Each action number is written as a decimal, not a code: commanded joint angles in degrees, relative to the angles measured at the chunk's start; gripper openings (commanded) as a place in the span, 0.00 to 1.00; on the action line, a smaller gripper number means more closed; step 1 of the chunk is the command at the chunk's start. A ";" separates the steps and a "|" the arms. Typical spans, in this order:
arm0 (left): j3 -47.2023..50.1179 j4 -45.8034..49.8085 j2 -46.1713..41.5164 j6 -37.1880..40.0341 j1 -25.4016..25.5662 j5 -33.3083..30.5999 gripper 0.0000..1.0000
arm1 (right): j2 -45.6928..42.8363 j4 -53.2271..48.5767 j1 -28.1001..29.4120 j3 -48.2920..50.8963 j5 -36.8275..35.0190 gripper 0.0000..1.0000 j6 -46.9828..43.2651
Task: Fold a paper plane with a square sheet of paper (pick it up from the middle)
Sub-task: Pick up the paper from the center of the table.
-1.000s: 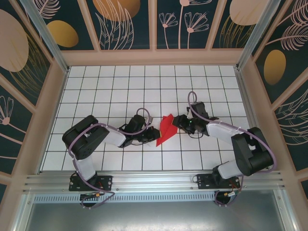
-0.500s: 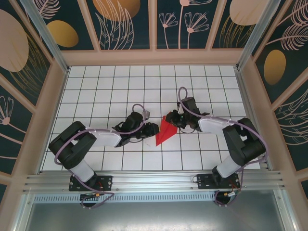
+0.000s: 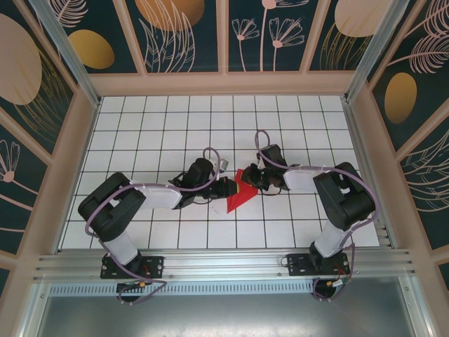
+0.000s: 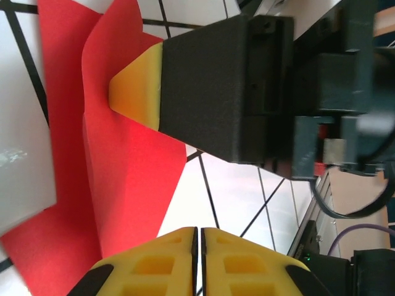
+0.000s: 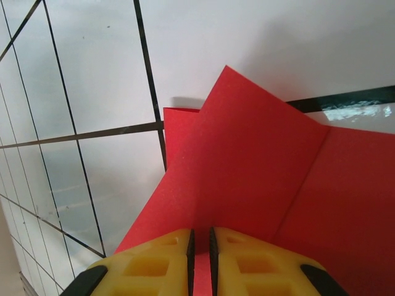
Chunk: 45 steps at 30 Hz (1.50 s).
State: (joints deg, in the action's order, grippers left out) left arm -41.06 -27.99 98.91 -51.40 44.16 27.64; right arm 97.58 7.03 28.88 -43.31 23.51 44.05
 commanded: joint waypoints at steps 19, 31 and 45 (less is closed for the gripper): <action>0.10 1.80 7.80 2.06 0.13 -1.50 0.10 | -12.97 -9.62 -2.07 4.17 -10.40 0.51 -0.04; 2.51 -3.59 8.14 -0.75 0.09 1.96 0.10 | -8.74 -6.00 -5.06 5.13 -6.99 0.56 -1.61; 3.35 -5.29 8.29 -2.04 0.13 4.97 0.10 | -5.83 0.11 -5.20 5.40 -0.83 0.51 -1.51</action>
State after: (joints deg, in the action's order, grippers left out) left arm -38.59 -32.14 106.06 -52.64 44.16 30.81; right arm 89.32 0.08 23.07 -38.09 18.50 43.40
